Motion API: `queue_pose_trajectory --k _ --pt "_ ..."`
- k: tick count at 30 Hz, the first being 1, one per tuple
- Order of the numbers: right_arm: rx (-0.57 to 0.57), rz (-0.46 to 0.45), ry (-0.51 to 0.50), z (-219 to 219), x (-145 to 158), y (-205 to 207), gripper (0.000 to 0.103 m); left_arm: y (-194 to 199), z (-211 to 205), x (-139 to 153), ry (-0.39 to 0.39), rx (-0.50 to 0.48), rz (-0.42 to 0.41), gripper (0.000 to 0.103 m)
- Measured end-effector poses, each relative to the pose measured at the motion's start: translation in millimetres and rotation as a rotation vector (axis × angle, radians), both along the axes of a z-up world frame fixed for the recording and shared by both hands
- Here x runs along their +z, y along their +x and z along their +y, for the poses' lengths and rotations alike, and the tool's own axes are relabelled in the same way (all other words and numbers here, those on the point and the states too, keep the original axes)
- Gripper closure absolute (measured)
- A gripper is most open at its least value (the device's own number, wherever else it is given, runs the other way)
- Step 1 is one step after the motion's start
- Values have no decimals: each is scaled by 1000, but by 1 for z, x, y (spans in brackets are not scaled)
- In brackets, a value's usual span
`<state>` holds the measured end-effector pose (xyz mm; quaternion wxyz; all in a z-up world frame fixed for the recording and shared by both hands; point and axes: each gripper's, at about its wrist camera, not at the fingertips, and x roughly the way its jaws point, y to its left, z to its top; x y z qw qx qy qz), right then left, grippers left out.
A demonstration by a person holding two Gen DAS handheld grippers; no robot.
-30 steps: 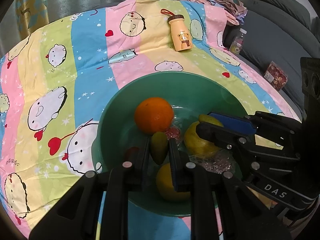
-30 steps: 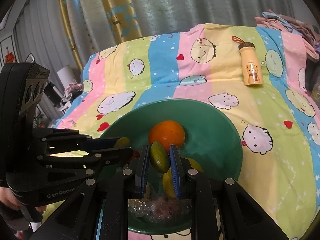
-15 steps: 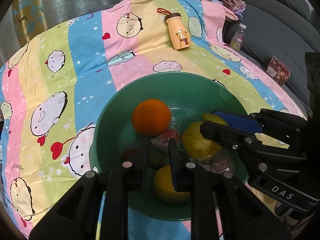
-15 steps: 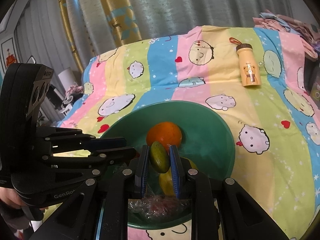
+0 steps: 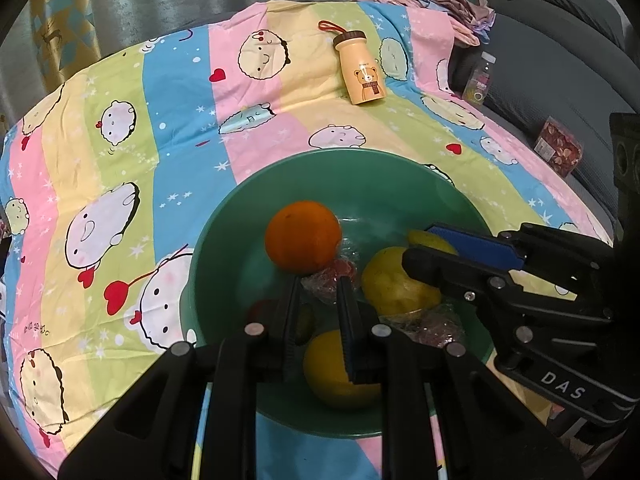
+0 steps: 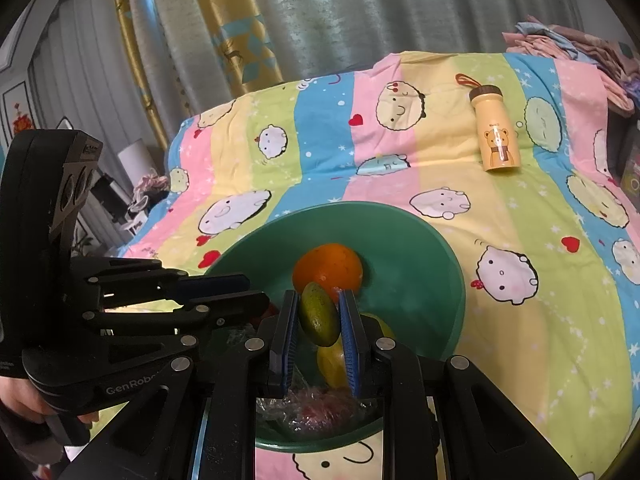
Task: Organize fruits
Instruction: 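Open both grippers inside the bowl to release the olives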
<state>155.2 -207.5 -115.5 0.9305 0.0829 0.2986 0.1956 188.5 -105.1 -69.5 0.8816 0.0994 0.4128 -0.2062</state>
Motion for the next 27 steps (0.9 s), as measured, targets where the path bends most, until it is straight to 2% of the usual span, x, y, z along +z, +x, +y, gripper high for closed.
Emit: queue_pose_trajectory --k 8,14,20,22,27 --pt "-7 -8 15 -2 1 -2 81 -1 -1 1 -3 3 -1 82" --pt "-11 -9 20 -4 2 -2 81 -2 -2 3 -6 10 -8 73" --pt "-24 -16 44 -9 3 -3 81 -4 -1 7 -5 20 -24 58" --pt "-35 -20 49 -11 4 -4 79 -4 -1 8 -7 24 -27 53" --pt "-48 -33 71 -17 7 -5 66 -5 1 11 -22 37 -30 48"
